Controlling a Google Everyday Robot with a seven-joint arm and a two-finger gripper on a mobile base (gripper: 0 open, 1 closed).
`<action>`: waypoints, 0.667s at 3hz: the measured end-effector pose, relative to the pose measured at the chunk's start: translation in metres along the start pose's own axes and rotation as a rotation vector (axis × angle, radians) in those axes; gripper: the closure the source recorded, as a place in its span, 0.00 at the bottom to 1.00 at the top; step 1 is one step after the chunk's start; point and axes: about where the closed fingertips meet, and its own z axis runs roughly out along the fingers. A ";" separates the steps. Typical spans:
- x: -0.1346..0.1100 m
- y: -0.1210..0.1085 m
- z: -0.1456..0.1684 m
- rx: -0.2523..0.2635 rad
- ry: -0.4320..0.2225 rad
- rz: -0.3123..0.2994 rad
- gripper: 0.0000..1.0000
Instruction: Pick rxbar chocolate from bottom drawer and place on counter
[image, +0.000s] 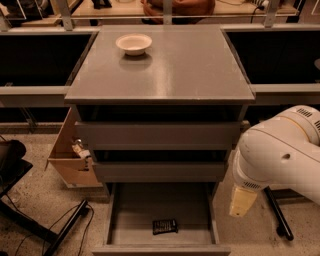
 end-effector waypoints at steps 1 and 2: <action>0.000 0.000 0.000 0.000 0.000 0.000 0.00; -0.015 0.001 0.028 -0.011 -0.041 -0.019 0.00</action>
Offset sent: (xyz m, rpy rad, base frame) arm 0.0343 0.0352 -0.0724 0.0948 0.0028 0.0851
